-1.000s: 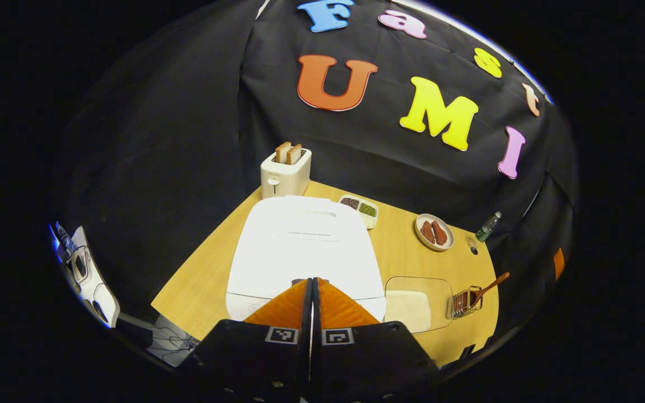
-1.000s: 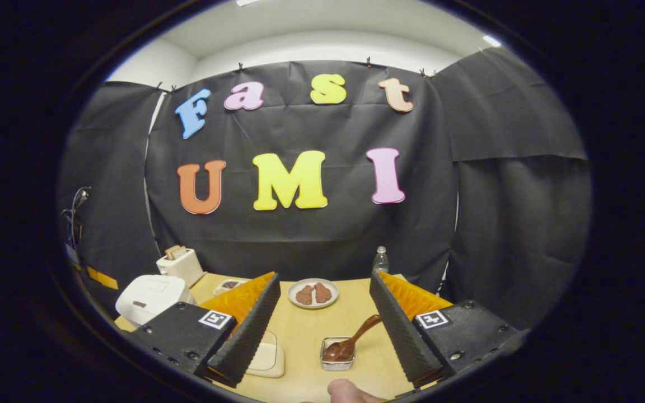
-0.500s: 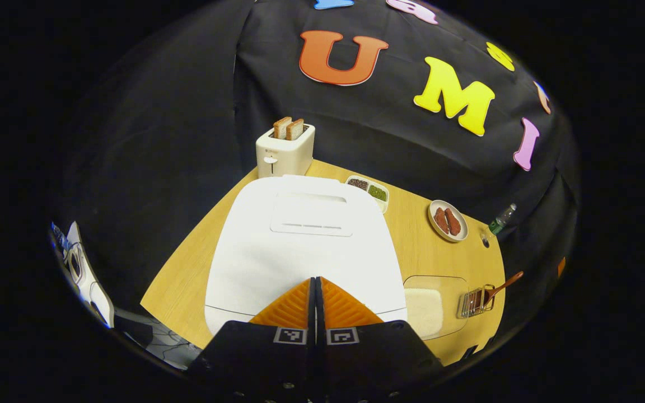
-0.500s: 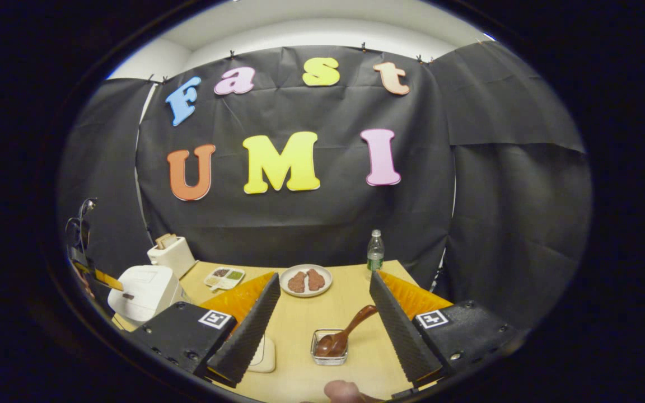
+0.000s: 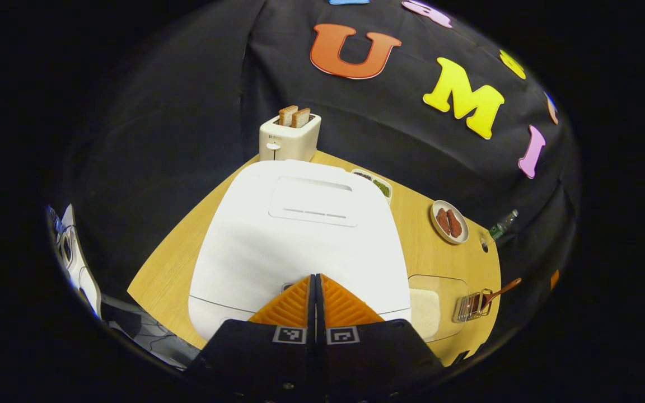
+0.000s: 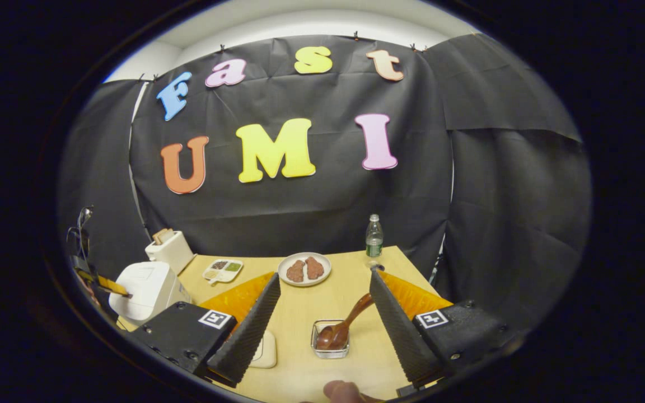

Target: Close the left gripper, press the button to open the rice cooker; take a wooden spoon from the chopstick holder with the right hand, scoop a spoonful of rice and pour it into the rice cooker, then put the wooden spoon back into the chopstick holder.

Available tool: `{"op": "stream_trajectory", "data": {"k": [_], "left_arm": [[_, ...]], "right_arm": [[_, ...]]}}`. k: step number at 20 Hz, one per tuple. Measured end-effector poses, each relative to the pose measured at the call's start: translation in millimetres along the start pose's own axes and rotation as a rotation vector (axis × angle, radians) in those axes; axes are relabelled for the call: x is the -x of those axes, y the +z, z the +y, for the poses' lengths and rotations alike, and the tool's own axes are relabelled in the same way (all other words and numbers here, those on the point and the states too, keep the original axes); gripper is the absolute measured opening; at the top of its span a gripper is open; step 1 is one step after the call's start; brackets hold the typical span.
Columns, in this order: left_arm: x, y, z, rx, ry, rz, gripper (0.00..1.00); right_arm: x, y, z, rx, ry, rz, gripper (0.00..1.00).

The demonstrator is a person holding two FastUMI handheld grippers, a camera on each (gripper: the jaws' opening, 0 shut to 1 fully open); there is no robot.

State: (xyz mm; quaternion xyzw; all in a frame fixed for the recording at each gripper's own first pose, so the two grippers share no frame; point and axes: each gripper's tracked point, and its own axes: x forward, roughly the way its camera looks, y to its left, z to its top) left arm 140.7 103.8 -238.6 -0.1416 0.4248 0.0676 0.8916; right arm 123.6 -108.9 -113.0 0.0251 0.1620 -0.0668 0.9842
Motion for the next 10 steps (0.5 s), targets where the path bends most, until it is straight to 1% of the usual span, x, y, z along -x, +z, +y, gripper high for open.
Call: {"op": "stream_trajectory", "data": {"k": [1,2,3,5,6,8,10], "left_arm": [[-1.6,2.3,0.1,0.024,-0.008,-0.017,0.0],[-0.4,-0.3,-1.3,0.031,-0.016,0.005,0.0],[-0.7,0.3,-0.3,0.018,-0.019,-0.01,0.0],[1.0,4.4,-1.1,0.0,0.002,-0.029,0.0],[5.0,11.1,-2.0,-0.011,0.013,-0.059,0.0],[20.6,38.0,-9.4,-0.023,0.015,-0.166,0.0],[38.0,76.0,-17.6,-0.049,0.009,-0.302,0.01]], "right_arm": [[1.3,0.0,-0.4,-0.001,-0.002,-0.002,1.0],[1.5,0.2,-0.5,-0.001,-0.003,-0.004,1.0],[1.8,0.8,-0.2,-0.001,-0.005,-0.007,1.0],[3.3,5.2,-0.4,-0.001,-0.006,-0.018,1.0],[4.9,9.2,-0.7,-0.003,-0.005,-0.027,1.0],[9.9,19.5,-0.4,0.002,-0.004,-0.051,1.0],[16.4,34.7,-6.3,0.022,-0.017,-0.093,1.0]]}}
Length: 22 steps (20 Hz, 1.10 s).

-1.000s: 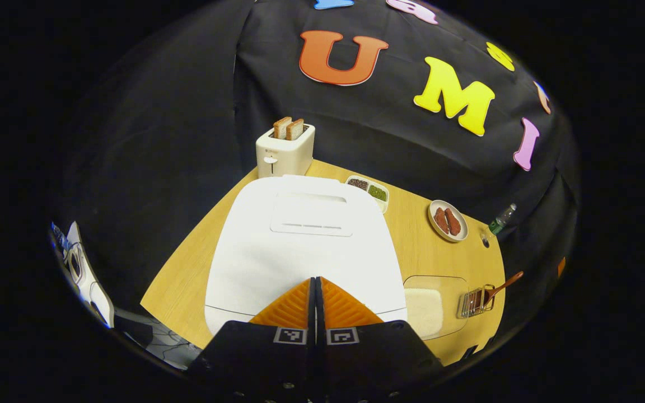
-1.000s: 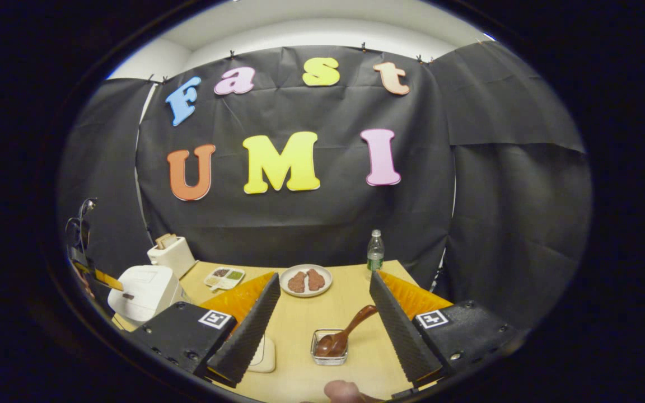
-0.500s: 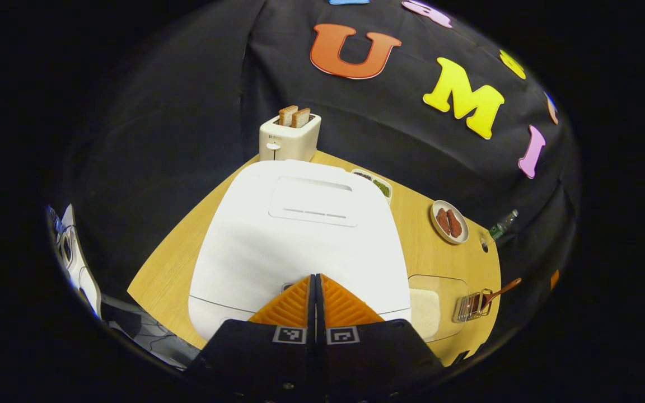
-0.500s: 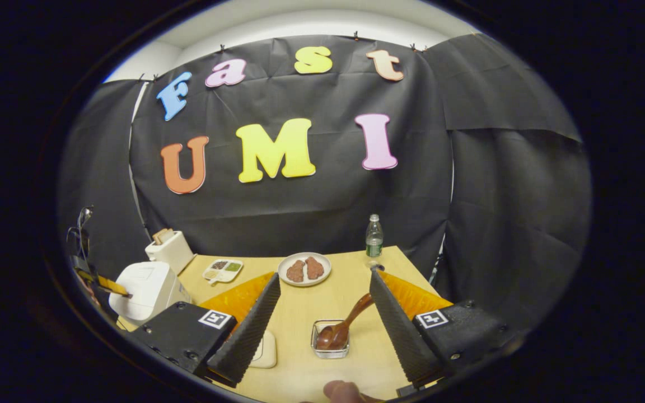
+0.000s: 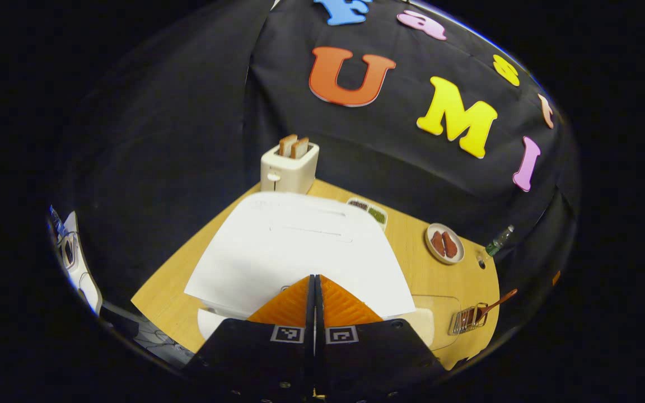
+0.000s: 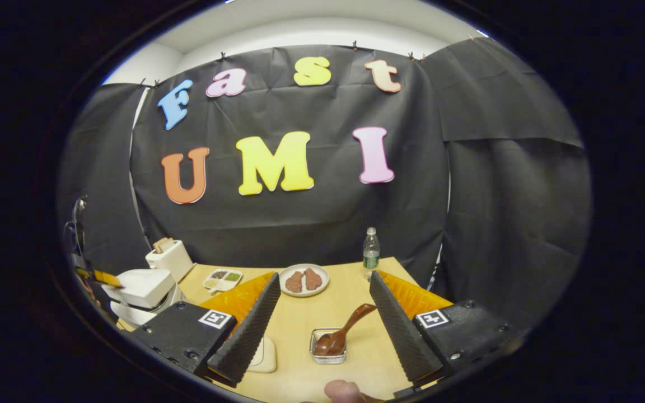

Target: Close the left gripper, press the button to open the rice cooker; take a wooden spoon from the chopstick holder with the right hand, scoop a spoonful of rice and pour it into the rice cooker, then put the wooden spoon back into the chopstick holder.

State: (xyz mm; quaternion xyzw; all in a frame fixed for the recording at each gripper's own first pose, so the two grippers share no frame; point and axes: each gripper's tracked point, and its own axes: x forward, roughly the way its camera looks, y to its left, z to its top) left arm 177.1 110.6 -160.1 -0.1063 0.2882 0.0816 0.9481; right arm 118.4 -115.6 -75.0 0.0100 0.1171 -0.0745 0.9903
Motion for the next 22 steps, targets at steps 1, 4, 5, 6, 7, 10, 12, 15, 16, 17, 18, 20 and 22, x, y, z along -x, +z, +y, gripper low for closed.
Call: {"op": "stream_trajectory", "data": {"k": [1,4,5,6,7,10,12,15,16,17,18,20,22], "left_arm": [[2.9,19.5,-3.1,-0.008,-0.002,-0.072,0.01],[9.0,64.7,-9.2,-0.023,0.005,-0.208,0.01],[7.3,74.3,-15.6,-0.03,-0.011,-0.232,0.03],[4.9,87.5,-19.0,-0.044,-0.016,-0.261,0.07],[1.6,96.4,-20.3,-0.056,-0.021,-0.279,0.13],[4.5,127.5,-25.7,-0.087,-0.019,-0.356,0.14],[14.8,144.3,-31.9,-0.093,-0.03,-0.406,0.17],[40.8,150.5,-47.2,-0.099,-0.07,-0.457,0.32],[49.6,149.5,-52.2,-0.103,-0.077,-0.471,0.36],[55.2,148.4,-57.1,-0.112,-0.083,-0.48,0.49],[62.4,146.1,-59.1,-0.12,-0.08,-0.489,0.57],[71.2,139.2,-66.9,-0.129,-0.086,-0.496,0.68],[82.0,133.7,-70.2,-0.146,-0.079,-0.508,0.79]], "right_arm": [[3.8,5.7,-2.9,0.012,-0.003,-0.019,1.0],[13.8,17.2,-15.8,0.037,-0.023,-0.056,1.0],[16.3,19.2,-19.6,0.036,-0.029,-0.06,1.0],[18.9,19.7,-23.0,0.037,-0.034,-0.06,1.0],[20.2,18.3,-26.1,0.042,-0.039,-0.055,1.0],[26.9,28.8,-36.1,0.065,-0.047,-0.07,1.0],[29.8,32.7,-41.7,0.076,-0.049,-0.081,1.0],[30.0,24.9,-42.5,0.061,-0.027,-0.063,1.0],[30.3,21.3,-41.2,0.056,-0.017,-0.052,1.0],[30.4,18.9,-41.1,0.05,-0.012,-0.045,1.0],[30.4,17.2,-40.8,0.047,-0.005,-0.039,1.0],[28.7,9.8,-39.3,0.038,0.009,-0.02,1.0],[27.0,-0.5,-41.6,0.024,0.016,0.004,1.0]]}}
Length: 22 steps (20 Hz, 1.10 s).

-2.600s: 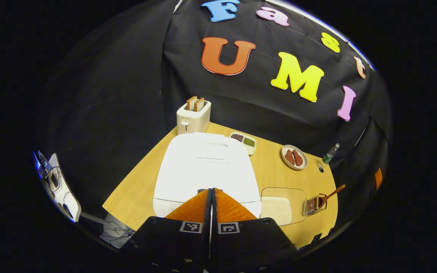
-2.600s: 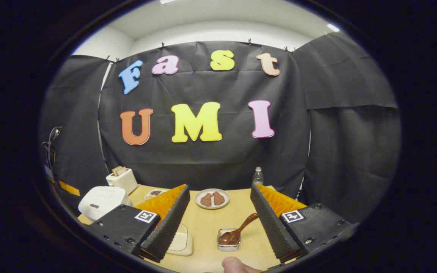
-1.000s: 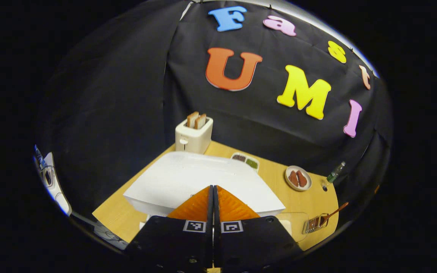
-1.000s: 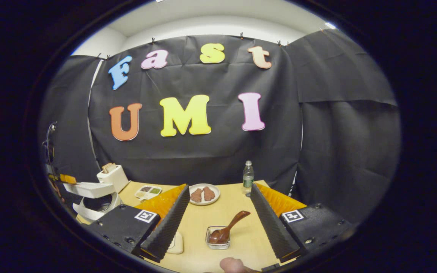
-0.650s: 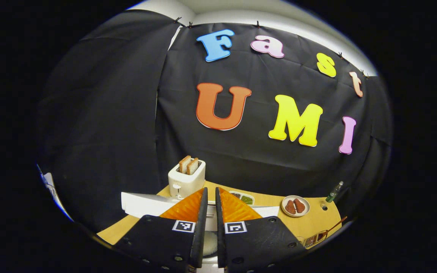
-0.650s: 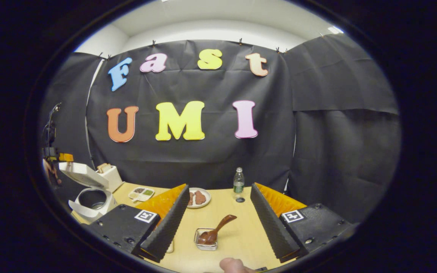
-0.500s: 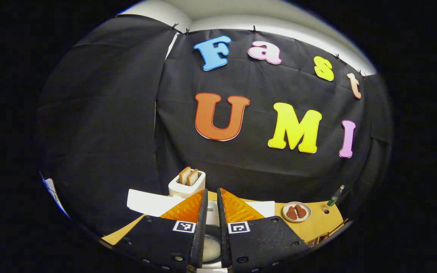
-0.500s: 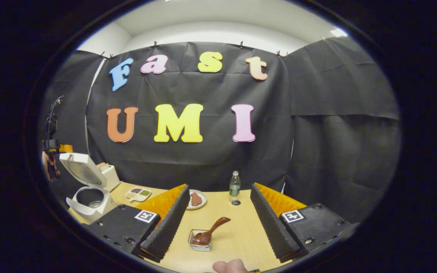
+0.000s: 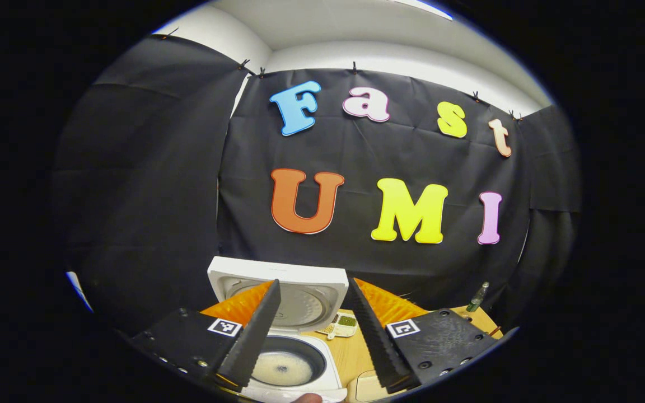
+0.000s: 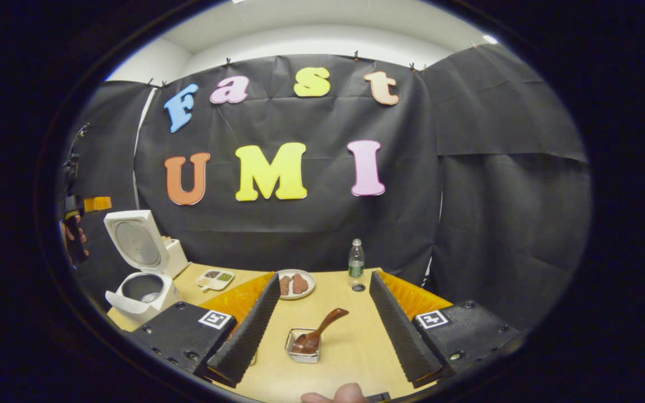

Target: Close the left gripper, press the button to open the rice cooker; take a wooden spoon from the chopstick holder with the right hand, scoop a spoonful of rice and pour it into the rice cooker, then put the wooden spoon back into the chopstick holder.

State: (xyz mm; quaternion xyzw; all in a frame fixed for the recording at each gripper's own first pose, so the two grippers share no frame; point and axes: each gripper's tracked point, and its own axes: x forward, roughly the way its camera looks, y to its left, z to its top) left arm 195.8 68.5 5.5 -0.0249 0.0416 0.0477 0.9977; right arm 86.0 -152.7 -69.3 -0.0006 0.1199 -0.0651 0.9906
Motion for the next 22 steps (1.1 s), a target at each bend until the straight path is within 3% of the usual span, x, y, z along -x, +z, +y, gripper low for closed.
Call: {"op": "stream_trajectory", "data": {"k": [1,2,3,10,16,21,22], "left_arm": [[5.2,1.4,-1.7,-0.006,0.004,-0.009,0.88],[7.4,2.1,-4.1,-0.005,0.01,-0.02,0.83],[13.4,4.2,-6.7,0.004,0.015,-0.032,0.94],[36.4,-7.1,-35.8,-0.017,0.003,-0.031,0.94],[41.5,-1.7,-43.5,-0.018,0.044,-0.017,0.94],[35.3,-4.5,-50.6,-0.056,0.078,0.011,0.94],[32.4,-3.6,-49.5,-0.068,0.09,0.011,0.94]], "right_arm": [[-1.6,-5.8,-1.2,-0.011,0.003,0.011,1.0],[-2.4,-11.2,-1.2,-0.03,0.011,0.022,1.0],[-3.2,-19.8,-0.3,-0.048,0.019,0.036,1.0],[-31.9,-97.7,2.3,-0.089,0.049,0.208,1.0],[-95.8,-148.1,5.1,-0.079,0.097,0.251,1.0],[-145.7,-194.4,-2.7,-0.188,0.102,0.355,1.0],[-153.9,-200.5,-2.8,-0.202,0.106,0.369,0.91]]}}
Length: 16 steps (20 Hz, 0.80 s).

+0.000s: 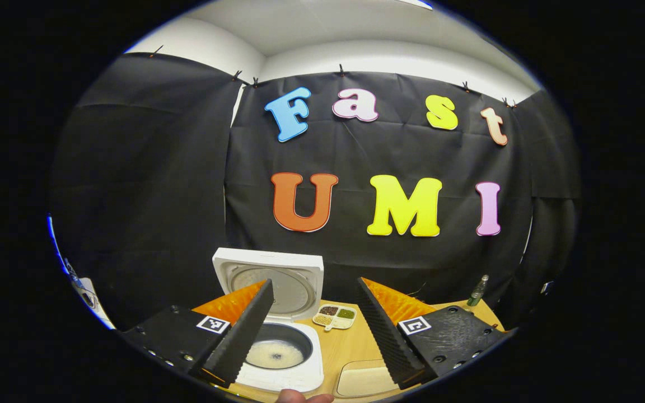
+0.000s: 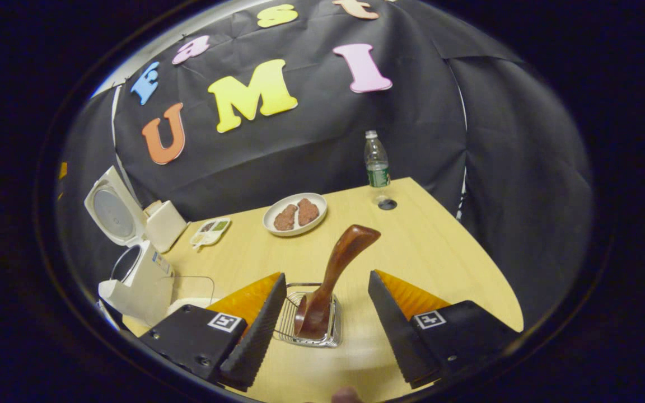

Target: Close the left gripper, press the button to open the rice cooker; take a wooden spoon from the chopstick holder with the right hand, scoop a spoonful of rice and pour it into the rice cooker, then put the wooden spoon back into the chopstick holder.

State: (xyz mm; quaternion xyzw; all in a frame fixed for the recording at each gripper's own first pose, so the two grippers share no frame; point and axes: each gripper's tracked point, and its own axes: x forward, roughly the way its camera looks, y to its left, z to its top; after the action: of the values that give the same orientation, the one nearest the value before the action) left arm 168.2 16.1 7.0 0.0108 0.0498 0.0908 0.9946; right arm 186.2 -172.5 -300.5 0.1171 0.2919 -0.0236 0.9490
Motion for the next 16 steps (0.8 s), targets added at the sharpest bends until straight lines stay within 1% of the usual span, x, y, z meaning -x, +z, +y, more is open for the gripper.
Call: {"op": "stream_trajectory", "data": {"k": [1,2,4,7,8,9,10,11,13,14,16], "left_arm": [[-2.4,-0.4,-0.3,-0.002,0.011,0.003,0.94],[-6.1,-1.2,-3.0,0.005,0.018,0.01,0.94],[-12.1,-4.7,-8.8,0.013,0.031,0.025,0.94],[-21.5,-8.6,-20.6,0.005,0.045,0.037,0.94],[-23.6,-10.0,-24.8,0.003,0.049,0.04,0.94],[-26.5,-12.6,-27.5,0.0,0.053,0.047,0.94],[-28.2,-15.7,-30.9,-0.002,0.058,0.056,0.94],[-29.6,-17.5,-34.6,-0.002,0.06,0.064,0.94],[-30.5,-19.0,-40.0,-0.008,0.066,0.067,0.94],[-29.7,-18.9,-40.5,-0.01,0.071,0.064,0.94],[-27.9,-20.4,-39.7,-0.007,0.074,0.061,0.94]], "right_arm": [[-6.2,-2.2,-2.1,-0.012,0.005,0.011,0.89],[-12.5,-3.5,-3.1,-0.02,0.015,0.023,0.89],[-26.5,-7.8,-1.5,-0.023,0.042,0.049,0.82],[-40.1,-13.8,-0.5,-0.033,0.079,0.083,0.75],[-43.2,-12.6,1.0,-0.038,0.096,0.092,0.63],[-45.6,-11.6,2.6,-0.038,0.109,0.092,0.6],[-49.0,-10.5,1.9,-0.035,0.117,0.096,0.59],[-52.1,-10.6,0.2,-0.036,0.123,0.101,0.48],[-55.2,-8.6,1.3,-0.05,0.146,0.11,0.42],[-55.1,-7.8,3.0,-0.051,0.156,0.114,0.34],[-50.2,-8.3,6.2,-0.039,0.165,0.126,0.25]]}}
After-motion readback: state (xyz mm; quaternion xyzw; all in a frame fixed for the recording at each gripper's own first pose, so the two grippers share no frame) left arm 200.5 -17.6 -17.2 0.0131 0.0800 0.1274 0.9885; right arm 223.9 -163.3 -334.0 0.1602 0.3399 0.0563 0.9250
